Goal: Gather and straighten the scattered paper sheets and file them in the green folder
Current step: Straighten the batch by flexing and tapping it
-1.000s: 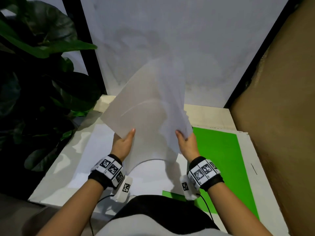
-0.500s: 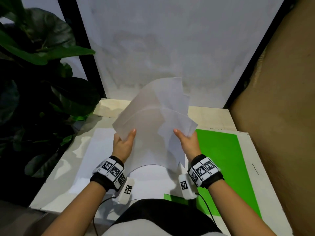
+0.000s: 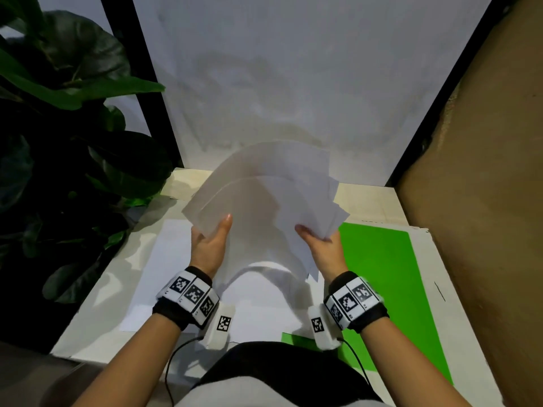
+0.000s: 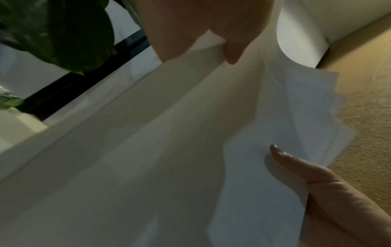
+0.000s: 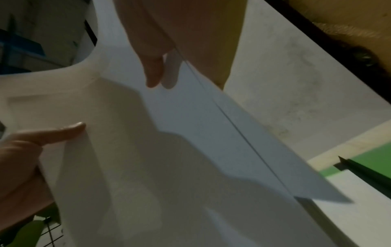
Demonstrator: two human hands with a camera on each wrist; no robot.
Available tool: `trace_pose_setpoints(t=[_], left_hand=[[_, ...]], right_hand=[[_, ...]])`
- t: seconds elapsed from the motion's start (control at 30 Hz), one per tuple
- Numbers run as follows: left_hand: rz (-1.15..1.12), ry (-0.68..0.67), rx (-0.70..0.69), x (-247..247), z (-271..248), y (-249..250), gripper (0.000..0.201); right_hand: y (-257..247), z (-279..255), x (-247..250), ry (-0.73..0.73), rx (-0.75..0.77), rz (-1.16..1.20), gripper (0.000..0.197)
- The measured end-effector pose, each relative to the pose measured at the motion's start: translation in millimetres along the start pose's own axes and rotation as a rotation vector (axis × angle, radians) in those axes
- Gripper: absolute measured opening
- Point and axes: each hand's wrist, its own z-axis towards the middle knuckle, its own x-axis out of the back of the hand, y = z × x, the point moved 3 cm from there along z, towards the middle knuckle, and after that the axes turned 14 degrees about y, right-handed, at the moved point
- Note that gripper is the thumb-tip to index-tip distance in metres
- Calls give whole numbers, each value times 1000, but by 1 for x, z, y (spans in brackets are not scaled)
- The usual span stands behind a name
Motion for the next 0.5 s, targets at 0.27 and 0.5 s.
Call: trace_pose_setpoints(t=[0.27,0.5], left_hand=[[32,-72,-9,1,2,-12,38],[-70,-97,-90,-2,7,6,55]], right_hand=[[-2,8,3,23,49,11,33],[-25,6,-2,-3,121,21,37]])
